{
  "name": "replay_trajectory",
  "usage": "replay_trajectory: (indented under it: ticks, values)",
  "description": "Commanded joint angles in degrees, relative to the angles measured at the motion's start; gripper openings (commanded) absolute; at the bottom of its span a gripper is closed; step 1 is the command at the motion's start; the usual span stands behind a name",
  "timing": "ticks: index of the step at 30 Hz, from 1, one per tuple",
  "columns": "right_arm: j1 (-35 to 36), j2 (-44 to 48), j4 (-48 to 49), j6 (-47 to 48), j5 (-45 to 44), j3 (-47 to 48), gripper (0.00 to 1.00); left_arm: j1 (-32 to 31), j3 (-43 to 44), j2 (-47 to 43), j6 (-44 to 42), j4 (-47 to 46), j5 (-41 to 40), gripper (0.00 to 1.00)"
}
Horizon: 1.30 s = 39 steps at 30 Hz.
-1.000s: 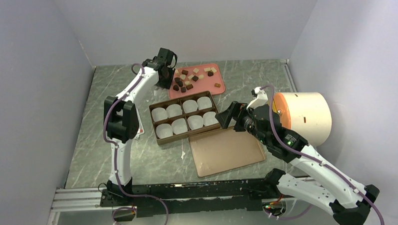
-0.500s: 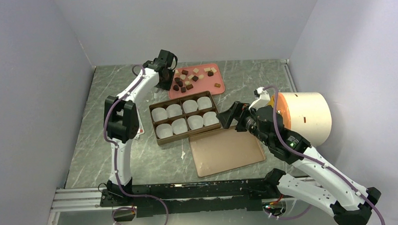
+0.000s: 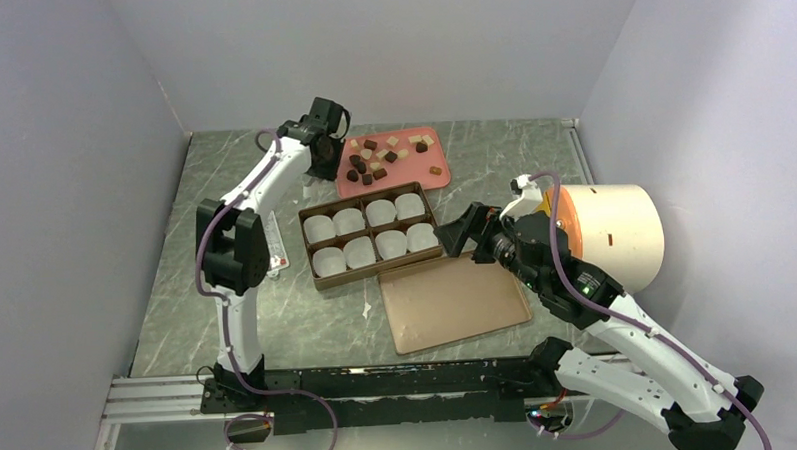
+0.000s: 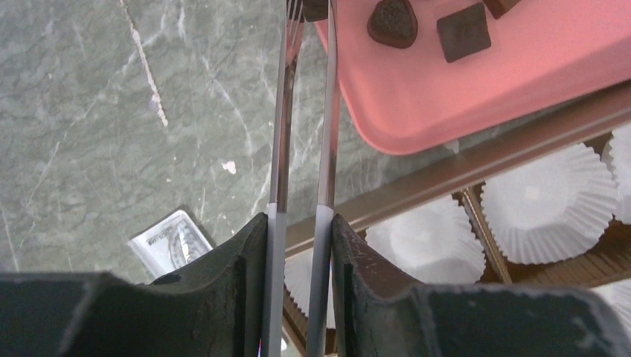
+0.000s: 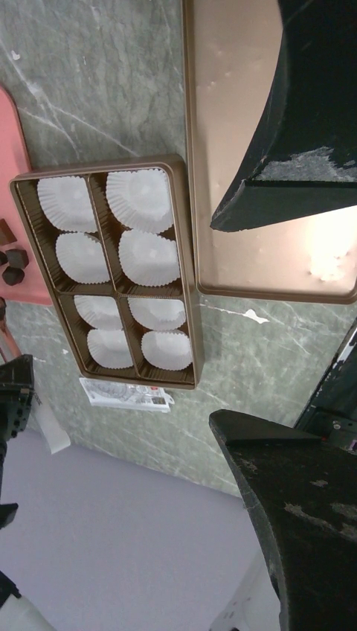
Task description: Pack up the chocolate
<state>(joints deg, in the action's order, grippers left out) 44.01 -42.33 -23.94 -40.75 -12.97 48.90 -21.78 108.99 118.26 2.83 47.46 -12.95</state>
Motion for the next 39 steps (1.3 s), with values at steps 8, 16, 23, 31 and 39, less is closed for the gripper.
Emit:
replay_trajectory:
  ticks: [8,16,23,31,39]
  values:
    - [-0.1,1.4,1.8,-1.2,-0.9,0.2,0.95,-0.3,-3.0,-8.1,2.2,-1.2,3.0,0.05]
    - [-0.1,0.6,1.8,-0.8,-1.2,0.1,0.95,-1.9,-3.1,-12.3,1.1,1.1,3.8,0.05]
    - [-0.1,1.0,1.0,-0.4,-1.9,0.5,0.95,-4.3,-5.8,-17.2,0.8,1.9,6.5,0.05]
    - [-0.2,2.3,-0.4,0.0,-3.8,0.2,0.95,-10.6,-10.8,-23.0,0.3,1.1,10.4,0.05]
    - [-0.2,3.4,-2.4,-0.8,-5.5,-0.8,0.95,-16.8,-17.6,-28.0,0.6,-3.8,15.8,0.05]
